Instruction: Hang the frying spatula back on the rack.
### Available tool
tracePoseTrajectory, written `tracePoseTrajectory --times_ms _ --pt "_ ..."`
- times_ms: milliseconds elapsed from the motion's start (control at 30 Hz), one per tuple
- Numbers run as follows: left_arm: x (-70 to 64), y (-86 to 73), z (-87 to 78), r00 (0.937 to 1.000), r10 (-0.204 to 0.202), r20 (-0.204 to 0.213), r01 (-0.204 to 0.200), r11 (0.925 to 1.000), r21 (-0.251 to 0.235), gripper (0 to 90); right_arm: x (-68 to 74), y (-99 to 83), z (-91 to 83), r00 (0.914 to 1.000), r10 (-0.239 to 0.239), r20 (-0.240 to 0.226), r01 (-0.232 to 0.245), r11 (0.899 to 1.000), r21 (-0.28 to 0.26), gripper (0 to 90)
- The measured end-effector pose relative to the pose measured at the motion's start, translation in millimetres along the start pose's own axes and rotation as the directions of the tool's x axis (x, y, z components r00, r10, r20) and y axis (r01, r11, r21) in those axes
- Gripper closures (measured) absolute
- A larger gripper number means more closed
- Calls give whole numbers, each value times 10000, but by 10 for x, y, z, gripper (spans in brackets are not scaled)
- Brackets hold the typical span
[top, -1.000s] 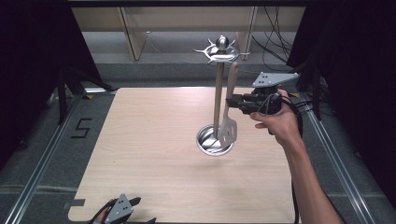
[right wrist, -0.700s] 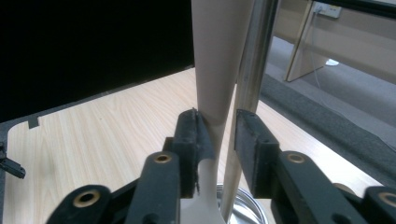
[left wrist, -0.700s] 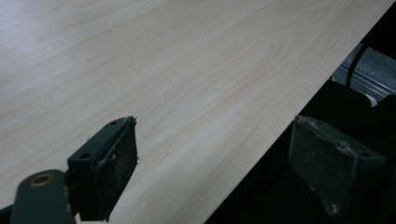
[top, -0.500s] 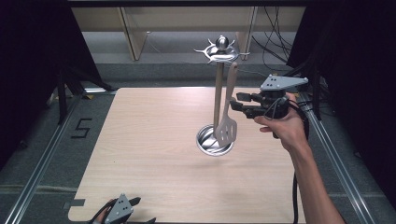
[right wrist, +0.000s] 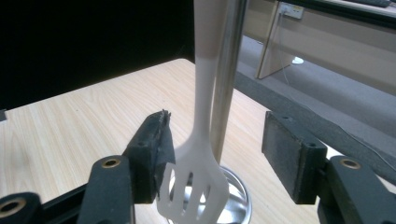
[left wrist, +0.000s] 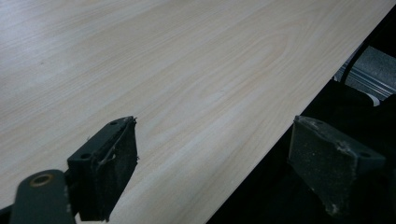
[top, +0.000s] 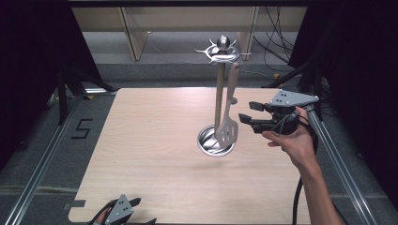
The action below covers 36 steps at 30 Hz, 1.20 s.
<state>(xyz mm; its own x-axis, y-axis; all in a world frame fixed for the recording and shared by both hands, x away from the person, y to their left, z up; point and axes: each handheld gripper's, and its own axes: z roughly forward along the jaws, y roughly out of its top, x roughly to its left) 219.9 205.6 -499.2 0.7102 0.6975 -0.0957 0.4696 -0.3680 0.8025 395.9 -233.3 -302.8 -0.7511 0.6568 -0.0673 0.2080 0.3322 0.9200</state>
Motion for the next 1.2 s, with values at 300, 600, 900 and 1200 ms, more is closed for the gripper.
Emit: tracePoseTrajectory --times_ms 300,600,900,1200 --pt "8 -4 -5 9999 70 -118 -67 9997 222 148 75 -293 -70 9996 -38 275 34 9999 160 396" --pt "60 23 -21 9938 1096 -189 -1089 9936 305 148 159 -544 -44 9989 349 299 -364 9982 485 383" --pt "-7 7 -14 9982 577 -137 -571 9976 388 148 195 -626 -19 9987 492 124 -499 9967 647 368" --pt "-15 9 -17 9971 748 -152 -741 9962 449 148 261 -831 12 9938 1056 -346 -1035 9929 581 339"
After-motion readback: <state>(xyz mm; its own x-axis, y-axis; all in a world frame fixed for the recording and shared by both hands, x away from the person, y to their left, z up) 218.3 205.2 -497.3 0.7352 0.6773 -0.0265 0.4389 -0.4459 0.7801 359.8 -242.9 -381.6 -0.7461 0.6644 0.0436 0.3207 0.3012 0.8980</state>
